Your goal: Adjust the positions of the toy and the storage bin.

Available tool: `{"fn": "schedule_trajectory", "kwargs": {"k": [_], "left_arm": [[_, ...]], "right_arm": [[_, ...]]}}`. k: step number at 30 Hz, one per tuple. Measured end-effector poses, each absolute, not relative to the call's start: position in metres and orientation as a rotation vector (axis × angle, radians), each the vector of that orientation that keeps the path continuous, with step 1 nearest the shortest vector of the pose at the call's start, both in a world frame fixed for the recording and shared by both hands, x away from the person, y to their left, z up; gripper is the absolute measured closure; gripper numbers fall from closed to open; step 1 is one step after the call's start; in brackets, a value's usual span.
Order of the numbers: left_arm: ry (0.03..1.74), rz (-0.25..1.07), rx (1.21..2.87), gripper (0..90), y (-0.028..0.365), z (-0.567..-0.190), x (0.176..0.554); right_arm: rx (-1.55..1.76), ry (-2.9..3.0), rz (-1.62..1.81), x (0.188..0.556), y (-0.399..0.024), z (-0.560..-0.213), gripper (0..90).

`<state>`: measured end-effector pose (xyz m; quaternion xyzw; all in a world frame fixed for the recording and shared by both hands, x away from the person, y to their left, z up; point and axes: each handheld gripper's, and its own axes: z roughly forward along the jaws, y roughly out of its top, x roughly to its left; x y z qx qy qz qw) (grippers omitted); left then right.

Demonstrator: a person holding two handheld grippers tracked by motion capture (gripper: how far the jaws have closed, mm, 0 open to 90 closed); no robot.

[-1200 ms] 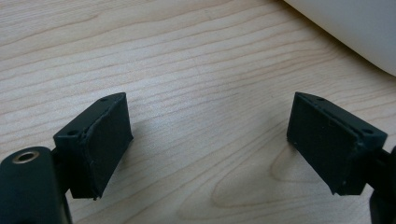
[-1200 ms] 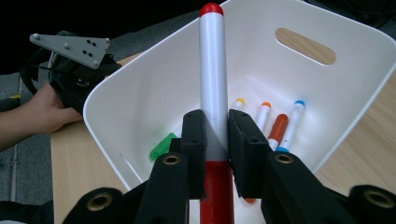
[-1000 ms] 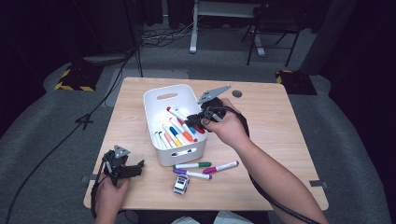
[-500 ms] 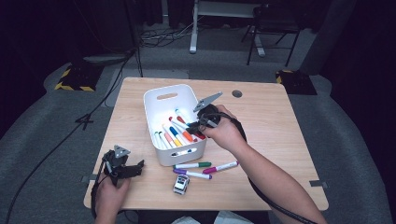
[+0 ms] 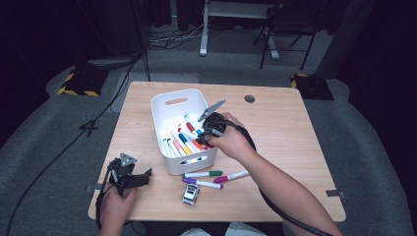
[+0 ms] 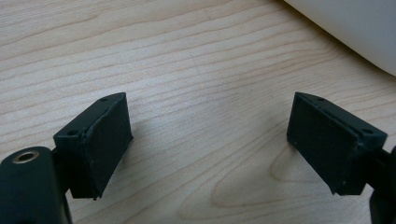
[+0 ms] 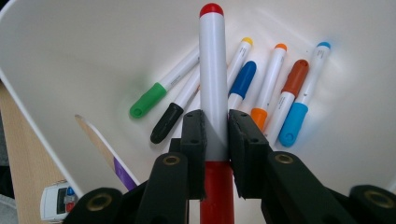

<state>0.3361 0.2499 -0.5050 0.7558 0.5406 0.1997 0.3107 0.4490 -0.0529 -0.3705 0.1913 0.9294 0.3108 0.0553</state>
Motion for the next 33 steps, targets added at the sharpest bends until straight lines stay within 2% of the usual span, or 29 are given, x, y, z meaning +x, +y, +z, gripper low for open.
{"fn": "schedule_trajectory", "kwargs": {"k": [10,13,17,26,33], "left_arm": [[1.427,0.527,1.996,14.1,0.25,-0.505,0.336],[1.428,0.527,1.996,14.1,0.25,-0.505,0.336],[1.427,0.527,1.997,14.1,0.25,-0.505,0.336],[1.428,0.527,1.996,14.1,0.25,-0.505,0.336],[1.427,0.527,1.996,14.1,0.25,-0.505,0.336]], "right_arm": [[0.567,2.823,0.927,0.451,-0.05,-0.374,76.0],[0.598,2.831,0.934,0.45,-0.051,-0.375,67.2],[0.632,2.801,0.979,0.444,-0.053,-0.371,63.2],[0.549,2.753,1.115,0.426,-0.071,-0.346,66.2],[0.531,2.707,1.223,0.41,-0.108,-0.334,66.2]]}}
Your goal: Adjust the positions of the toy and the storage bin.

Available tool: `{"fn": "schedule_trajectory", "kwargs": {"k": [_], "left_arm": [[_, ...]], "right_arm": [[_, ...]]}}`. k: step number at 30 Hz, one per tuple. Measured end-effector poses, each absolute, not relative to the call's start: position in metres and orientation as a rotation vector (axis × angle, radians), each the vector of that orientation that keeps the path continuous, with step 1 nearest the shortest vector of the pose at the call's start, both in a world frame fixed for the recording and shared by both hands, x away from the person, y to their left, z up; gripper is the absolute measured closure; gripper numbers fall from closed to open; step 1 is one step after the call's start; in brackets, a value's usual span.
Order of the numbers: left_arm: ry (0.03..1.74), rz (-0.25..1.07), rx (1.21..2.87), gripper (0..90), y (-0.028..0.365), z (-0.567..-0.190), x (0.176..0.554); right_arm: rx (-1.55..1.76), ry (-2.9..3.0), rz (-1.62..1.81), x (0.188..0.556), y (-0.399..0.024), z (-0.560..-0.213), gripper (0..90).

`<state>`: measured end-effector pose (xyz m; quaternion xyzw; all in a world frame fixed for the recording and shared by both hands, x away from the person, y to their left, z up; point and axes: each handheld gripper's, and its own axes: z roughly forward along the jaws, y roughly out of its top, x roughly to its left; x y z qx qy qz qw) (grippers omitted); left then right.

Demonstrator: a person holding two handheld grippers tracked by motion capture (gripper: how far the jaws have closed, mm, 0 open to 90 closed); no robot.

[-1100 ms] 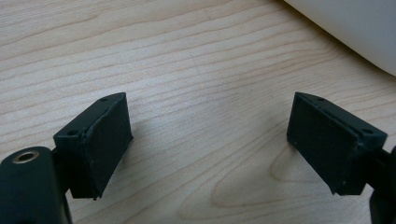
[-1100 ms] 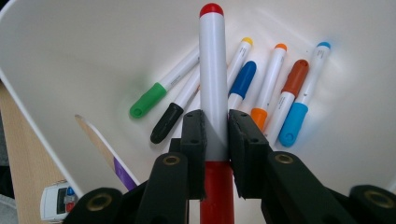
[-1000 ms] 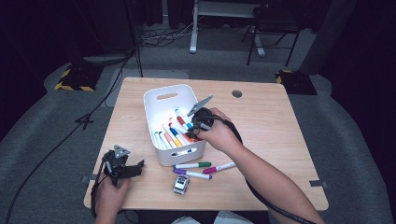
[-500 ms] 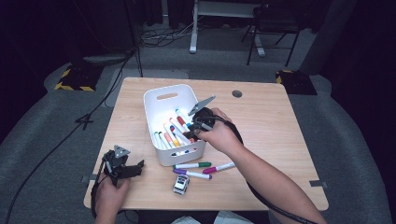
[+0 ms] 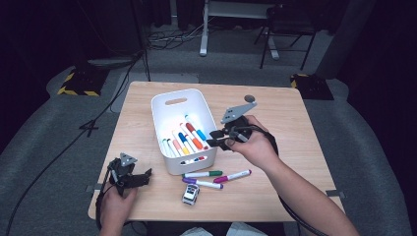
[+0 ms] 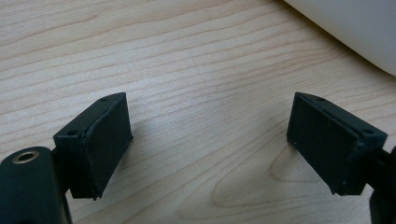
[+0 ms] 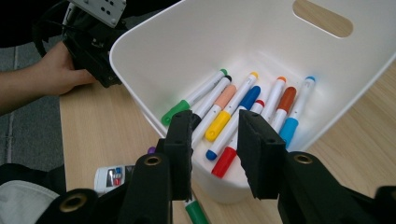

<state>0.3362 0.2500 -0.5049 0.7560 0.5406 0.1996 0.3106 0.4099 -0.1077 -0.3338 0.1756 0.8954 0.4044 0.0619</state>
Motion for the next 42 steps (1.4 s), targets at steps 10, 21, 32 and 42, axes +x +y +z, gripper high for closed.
{"fn": "schedule_trajectory", "kwargs": {"k": [10,21,32,42], "left_arm": [[1.426,0.525,1.998,14.0,0.25,-0.505,0.336],[1.426,0.525,1.997,13.9,0.25,-0.505,0.337],[1.425,0.525,1.999,13.9,0.25,-0.505,0.336],[1.425,0.525,1.999,13.9,0.25,-0.505,0.336]], "right_arm": [[0.544,2.7,1.19,0.401,-0.151,-0.339,66.4],[0.541,2.746,1.151,0.396,-0.164,-0.377,65.1],[0.546,2.837,1.079,0.392,-0.165,-0.425,63.6],[0.494,2.893,1.011,0.388,-0.17,-0.465,57.5]]}}
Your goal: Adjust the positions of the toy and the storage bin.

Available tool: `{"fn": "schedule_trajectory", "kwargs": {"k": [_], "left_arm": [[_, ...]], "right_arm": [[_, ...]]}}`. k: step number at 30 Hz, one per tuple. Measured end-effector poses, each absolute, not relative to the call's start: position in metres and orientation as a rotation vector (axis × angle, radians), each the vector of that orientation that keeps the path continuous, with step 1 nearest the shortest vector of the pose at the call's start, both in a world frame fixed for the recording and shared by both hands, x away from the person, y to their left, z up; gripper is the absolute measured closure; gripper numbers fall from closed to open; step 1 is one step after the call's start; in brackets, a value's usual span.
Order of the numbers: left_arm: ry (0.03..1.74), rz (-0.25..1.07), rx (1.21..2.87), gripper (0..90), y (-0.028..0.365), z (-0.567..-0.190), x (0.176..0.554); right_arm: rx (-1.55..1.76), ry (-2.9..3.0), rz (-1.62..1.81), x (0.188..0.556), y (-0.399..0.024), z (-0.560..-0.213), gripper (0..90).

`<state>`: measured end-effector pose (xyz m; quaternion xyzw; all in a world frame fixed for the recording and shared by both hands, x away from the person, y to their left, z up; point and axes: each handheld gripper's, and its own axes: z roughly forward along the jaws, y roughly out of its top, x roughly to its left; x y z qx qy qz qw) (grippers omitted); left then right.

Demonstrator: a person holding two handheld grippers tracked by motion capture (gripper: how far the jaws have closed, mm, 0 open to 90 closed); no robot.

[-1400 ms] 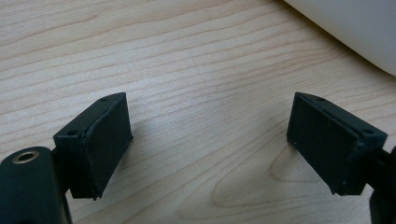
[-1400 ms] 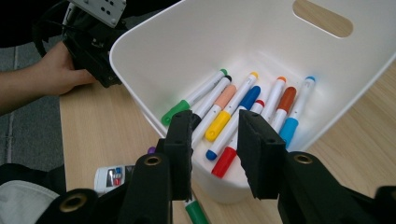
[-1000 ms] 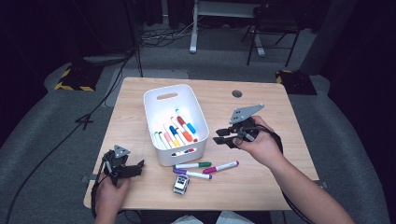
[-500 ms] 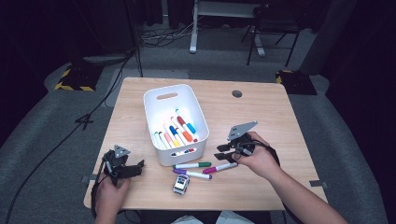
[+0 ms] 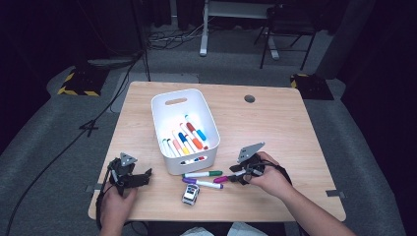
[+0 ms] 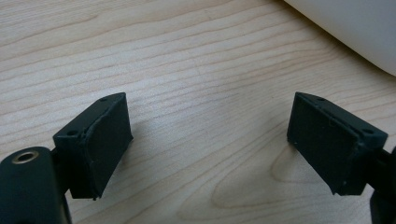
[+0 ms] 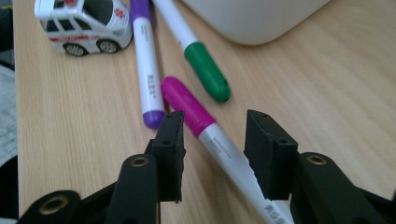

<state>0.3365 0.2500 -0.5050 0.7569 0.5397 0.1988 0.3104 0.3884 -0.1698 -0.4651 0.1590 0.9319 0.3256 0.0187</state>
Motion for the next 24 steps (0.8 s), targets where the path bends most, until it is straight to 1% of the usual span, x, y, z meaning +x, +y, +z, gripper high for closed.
{"fn": "schedule_trajectory", "kwargs": {"k": [1,4,8,10,13,20,24], "left_arm": [[1.425,0.525,1.999,13.9,0.25,-0.505,0.336],[1.425,0.525,1.999,13.9,0.25,-0.505,0.336],[1.426,0.525,1.999,13.9,0.25,-0.505,0.336],[1.426,0.525,1.999,13.9,0.25,-0.505,0.336],[1.426,0.525,1.999,13.9,0.25,-0.505,0.336],[1.426,0.524,1.997,13.9,0.25,-0.505,0.336],[1.426,0.525,1.996,13.9,0.25,-0.505,0.336]], "right_arm": [[0.488,2.917,1.002,0.388,-0.17,-0.47,56.9],[0.475,2.92,0.979,0.387,-0.17,-0.476,59.0],[0.464,2.917,0.96,0.387,-0.169,-0.482,64.0],[0.458,2.911,0.956,0.387,-0.17,-0.482,69.8],[0.463,2.935,0.94,0.386,-0.172,-0.481,76.1],[0.545,2.949,0.891,0.381,-0.181,-0.478,76.6],[0.532,2.938,0.827,0.38,-0.178,-0.476,76.3]]}}
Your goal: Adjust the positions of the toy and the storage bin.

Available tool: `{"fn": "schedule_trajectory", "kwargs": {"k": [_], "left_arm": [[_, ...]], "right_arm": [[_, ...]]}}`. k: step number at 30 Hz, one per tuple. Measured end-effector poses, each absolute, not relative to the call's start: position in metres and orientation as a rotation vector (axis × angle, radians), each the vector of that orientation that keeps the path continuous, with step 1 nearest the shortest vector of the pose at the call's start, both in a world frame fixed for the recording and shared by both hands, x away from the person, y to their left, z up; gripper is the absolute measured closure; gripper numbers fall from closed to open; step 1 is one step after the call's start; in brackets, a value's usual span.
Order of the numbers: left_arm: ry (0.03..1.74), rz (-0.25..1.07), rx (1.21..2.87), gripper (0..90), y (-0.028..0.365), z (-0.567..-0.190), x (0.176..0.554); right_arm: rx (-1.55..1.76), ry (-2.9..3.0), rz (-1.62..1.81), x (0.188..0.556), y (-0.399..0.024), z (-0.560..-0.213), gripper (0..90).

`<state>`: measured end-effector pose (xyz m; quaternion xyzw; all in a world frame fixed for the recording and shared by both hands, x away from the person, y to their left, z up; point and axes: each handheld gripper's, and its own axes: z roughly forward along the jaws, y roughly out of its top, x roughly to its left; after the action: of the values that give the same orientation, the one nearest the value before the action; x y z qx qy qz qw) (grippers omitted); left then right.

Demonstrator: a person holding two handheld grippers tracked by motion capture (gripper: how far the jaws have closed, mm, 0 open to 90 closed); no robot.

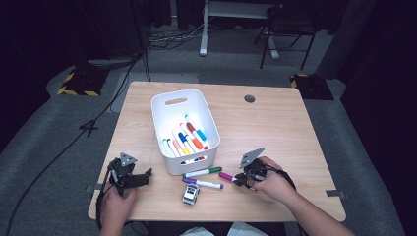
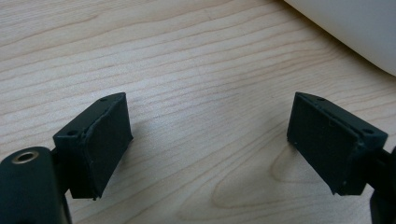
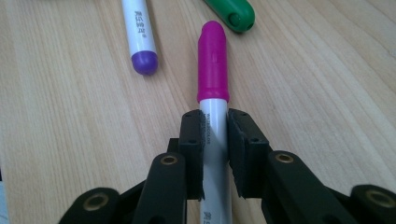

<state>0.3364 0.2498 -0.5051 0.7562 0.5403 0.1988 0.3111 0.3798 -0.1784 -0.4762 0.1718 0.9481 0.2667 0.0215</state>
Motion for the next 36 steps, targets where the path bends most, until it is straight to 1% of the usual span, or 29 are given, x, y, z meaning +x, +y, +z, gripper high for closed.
{"fn": "schedule_trajectory", "kwargs": {"k": [3,14,15,21,28,36], "left_arm": [[1.426,0.525,1.996,13.9,0.25,-0.505,0.336],[1.426,0.525,1.996,13.9,0.25,-0.505,0.336],[1.426,0.525,1.998,13.9,0.25,-0.505,0.336],[1.426,0.525,1.996,13.9,0.25,-0.505,0.336],[1.426,0.525,1.996,14.0,0.25,-0.505,0.336],[1.426,0.525,1.998,13.9,0.25,-0.505,0.336]], "right_arm": [[0.503,2.931,0.78,0.38,-0.174,-0.475,76.4],[0.559,2.916,0.706,0.375,-0.167,-0.472,77.0],[0.53,2.905,0.71,0.377,-0.167,-0.473,77.0],[0.605,2.936,0.787,0.379,-0.174,-0.471,77.1],[0.626,2.933,0.867,0.375,-0.18,-0.444,77.1],[0.593,2.927,0.945,0.374,-0.18,-0.421,77.0]]}}
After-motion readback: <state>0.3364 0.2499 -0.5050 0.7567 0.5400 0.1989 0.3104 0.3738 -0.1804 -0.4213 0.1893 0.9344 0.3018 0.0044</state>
